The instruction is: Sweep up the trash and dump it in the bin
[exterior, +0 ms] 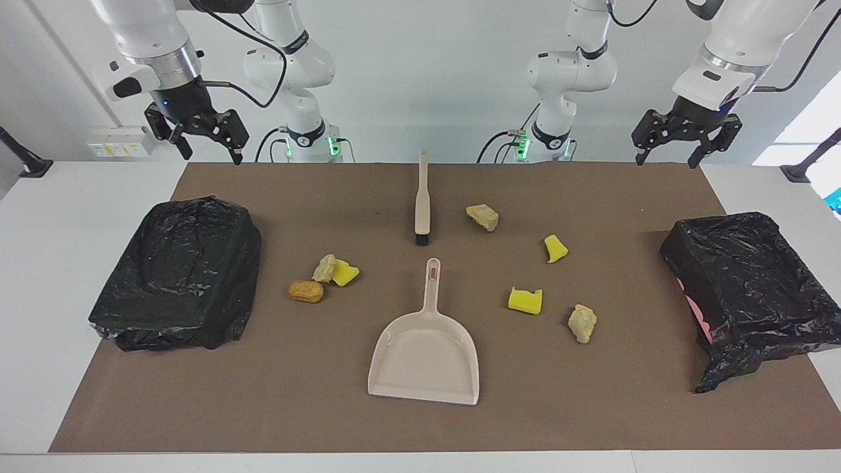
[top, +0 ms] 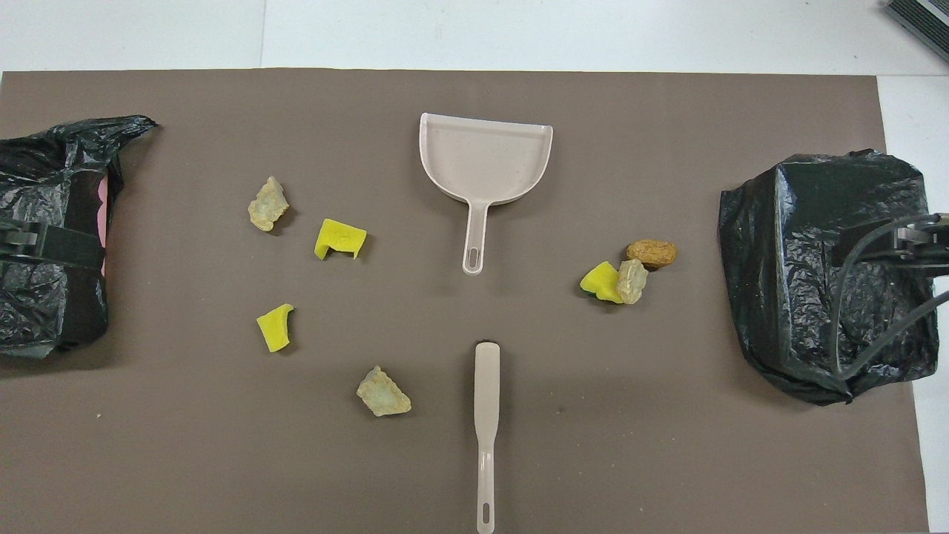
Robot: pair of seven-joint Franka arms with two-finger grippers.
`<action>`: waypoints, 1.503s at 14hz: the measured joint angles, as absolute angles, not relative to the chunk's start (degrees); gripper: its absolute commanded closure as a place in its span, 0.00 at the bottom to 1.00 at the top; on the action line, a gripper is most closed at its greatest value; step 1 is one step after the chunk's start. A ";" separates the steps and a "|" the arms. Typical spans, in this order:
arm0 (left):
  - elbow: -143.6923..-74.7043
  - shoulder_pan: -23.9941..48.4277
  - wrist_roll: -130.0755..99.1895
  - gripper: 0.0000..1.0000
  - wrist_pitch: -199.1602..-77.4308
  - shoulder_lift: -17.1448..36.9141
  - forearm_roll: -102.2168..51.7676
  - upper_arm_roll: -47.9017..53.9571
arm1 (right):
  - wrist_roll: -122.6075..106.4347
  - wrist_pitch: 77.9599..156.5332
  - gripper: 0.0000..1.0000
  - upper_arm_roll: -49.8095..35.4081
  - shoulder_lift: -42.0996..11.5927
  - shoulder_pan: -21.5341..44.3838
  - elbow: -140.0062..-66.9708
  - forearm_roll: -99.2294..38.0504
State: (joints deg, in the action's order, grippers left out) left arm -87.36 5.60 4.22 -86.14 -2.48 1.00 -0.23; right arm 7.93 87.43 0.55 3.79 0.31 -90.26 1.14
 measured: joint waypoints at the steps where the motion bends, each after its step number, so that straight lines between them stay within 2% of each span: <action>1: -87.36 5.60 4.25 0.00 -86.14 -2.48 1.00 -0.23 | 7.93 87.43 0.00 0.55 3.79 0.31 -90.26 1.14; 16: -87.36 5.63 4.28 0.00 -85.95 -2.48 0.99 0.28 | 7.15 86.58 0.00 -0.31 3.66 0.57 -90.91 1.09; 18: -87.36 5.66 4.28 0.00 -85.95 -2.48 0.98 0.64 | 7.48 87.73 0.00 -0.40 2.57 2.00 -91.31 1.02; 21: -87.45 5.85 4.28 0.00 -85.95 -2.49 0.84 1.51 | 8.36 92.69 0.00 -0.44 -2.20 5.21 -91.55 1.09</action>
